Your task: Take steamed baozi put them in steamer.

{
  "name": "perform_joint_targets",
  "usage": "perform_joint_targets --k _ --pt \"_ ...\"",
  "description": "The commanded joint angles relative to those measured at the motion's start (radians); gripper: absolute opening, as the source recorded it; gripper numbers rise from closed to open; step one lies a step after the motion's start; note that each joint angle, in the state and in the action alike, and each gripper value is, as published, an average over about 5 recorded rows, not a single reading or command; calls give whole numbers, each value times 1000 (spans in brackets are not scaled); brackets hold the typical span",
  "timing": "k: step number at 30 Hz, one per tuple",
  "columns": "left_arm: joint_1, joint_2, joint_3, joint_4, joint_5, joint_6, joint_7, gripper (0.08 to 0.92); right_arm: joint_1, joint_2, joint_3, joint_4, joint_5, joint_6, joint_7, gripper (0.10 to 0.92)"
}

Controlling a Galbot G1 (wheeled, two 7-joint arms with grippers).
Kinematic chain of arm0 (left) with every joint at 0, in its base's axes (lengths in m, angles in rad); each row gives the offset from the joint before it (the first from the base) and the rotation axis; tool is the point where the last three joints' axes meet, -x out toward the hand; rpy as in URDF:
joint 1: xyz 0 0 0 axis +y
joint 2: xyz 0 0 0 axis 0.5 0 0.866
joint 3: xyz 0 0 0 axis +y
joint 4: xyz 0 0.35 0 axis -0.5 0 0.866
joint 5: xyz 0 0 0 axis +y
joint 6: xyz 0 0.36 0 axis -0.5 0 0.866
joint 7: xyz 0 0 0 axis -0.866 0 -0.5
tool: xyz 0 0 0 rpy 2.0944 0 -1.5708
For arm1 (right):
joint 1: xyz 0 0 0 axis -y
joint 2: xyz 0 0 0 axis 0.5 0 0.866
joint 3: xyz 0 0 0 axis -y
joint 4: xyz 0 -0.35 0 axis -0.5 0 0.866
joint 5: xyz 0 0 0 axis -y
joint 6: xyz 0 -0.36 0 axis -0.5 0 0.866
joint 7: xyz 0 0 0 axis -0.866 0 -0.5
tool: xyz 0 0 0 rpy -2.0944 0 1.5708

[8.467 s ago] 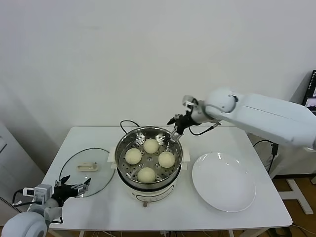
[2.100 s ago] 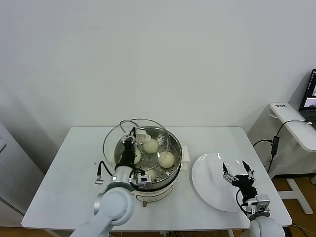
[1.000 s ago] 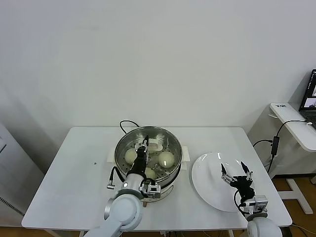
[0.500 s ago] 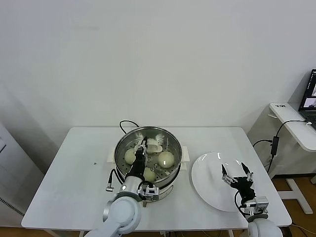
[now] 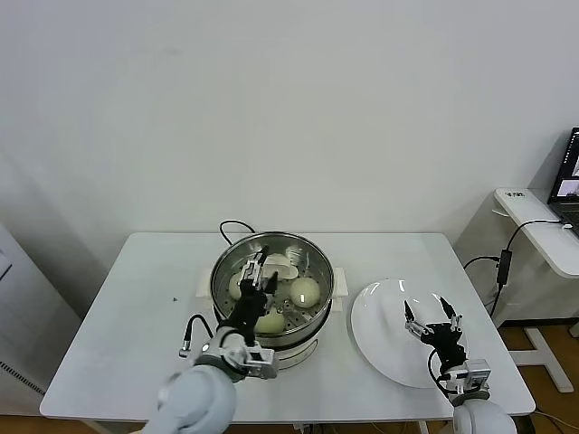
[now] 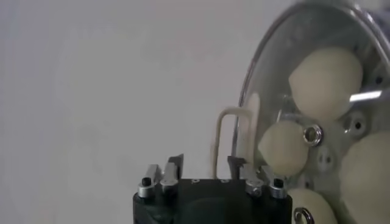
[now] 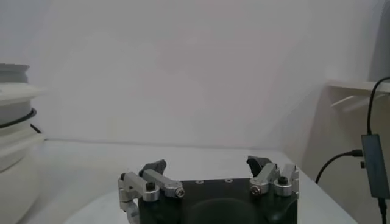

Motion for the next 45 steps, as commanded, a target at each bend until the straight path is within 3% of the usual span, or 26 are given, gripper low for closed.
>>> perform_joint_targets --k 1,6,13,19,23,31,45 --pt "19 47 -256 -175 -1083 -169 74 762 5 -16 -18 11 15 -17 5 823" --pt "23 16 -490 -148 -1588 -84 -121 819 7 -24 -32 10 29 -4 27 823" --pt "95 29 -712 22 -1628 -48 -259 823 18 -27 -32 26 48 -20 25 823" --pt "151 48 -745 233 -1495 -92 -255 823 -6 -24 -20 62 13 -61 29 823" --pt "175 43 -732 306 -1448 -134 -231 823 -15 -30 -22 77 41 -72 33 823" --pt "202 19 -715 357 -1350 -173 -211 823 -25 -23 -21 84 62 -74 49 823" --pt "231 -14 -712 342 -1389 -145 -208 823 -42 -10 -26 81 49 -79 47 823"
